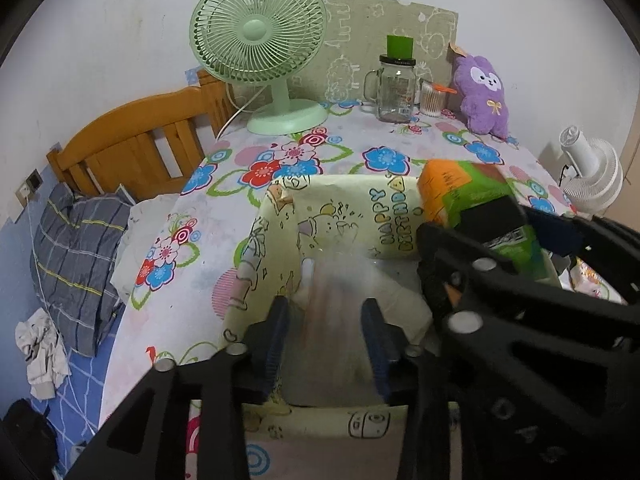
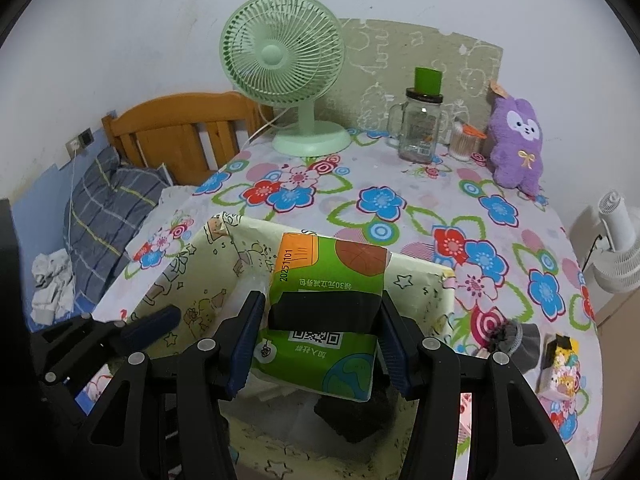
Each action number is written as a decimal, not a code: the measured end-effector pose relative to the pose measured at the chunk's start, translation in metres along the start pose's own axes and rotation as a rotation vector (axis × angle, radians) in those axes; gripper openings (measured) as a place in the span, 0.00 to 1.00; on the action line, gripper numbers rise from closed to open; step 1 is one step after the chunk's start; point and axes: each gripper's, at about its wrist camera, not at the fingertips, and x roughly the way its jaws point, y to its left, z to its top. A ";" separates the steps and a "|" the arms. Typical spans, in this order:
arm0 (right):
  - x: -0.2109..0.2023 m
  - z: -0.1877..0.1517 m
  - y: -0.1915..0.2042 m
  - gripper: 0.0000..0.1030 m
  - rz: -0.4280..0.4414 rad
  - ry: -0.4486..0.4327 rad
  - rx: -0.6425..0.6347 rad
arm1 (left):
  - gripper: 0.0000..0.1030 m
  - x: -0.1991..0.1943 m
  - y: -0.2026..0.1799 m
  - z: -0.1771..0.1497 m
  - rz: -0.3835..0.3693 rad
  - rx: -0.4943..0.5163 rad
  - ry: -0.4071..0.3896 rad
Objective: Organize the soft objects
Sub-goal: 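Release the plastic bag into the box with the left tool while the right releases the tissue pack, then withdraw both tools from the box toward the remaining items on the table, then approach the grey sock bundle with the left tool while the right tool approaches the yellow cartoon pack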
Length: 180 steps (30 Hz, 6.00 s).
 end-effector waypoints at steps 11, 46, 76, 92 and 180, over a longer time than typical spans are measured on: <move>0.022 0.013 -0.002 0.59 0.020 0.038 -0.006 | 0.65 0.008 0.000 0.014 -0.037 -0.018 0.007; -0.045 0.005 -0.044 0.92 0.004 -0.062 0.066 | 0.94 -0.040 -0.044 0.023 0.000 -0.016 -0.093; -0.131 -0.019 -0.089 1.00 -0.088 -0.194 0.118 | 1.00 -0.101 -0.106 0.017 -0.073 0.049 -0.205; -0.148 -0.044 -0.121 1.00 -0.148 -0.209 0.166 | 1.00 -0.105 -0.145 0.004 -0.065 0.060 -0.225; -0.007 -0.099 -0.240 0.96 -0.190 0.051 0.240 | 0.77 0.067 -0.234 -0.011 -0.106 0.077 0.104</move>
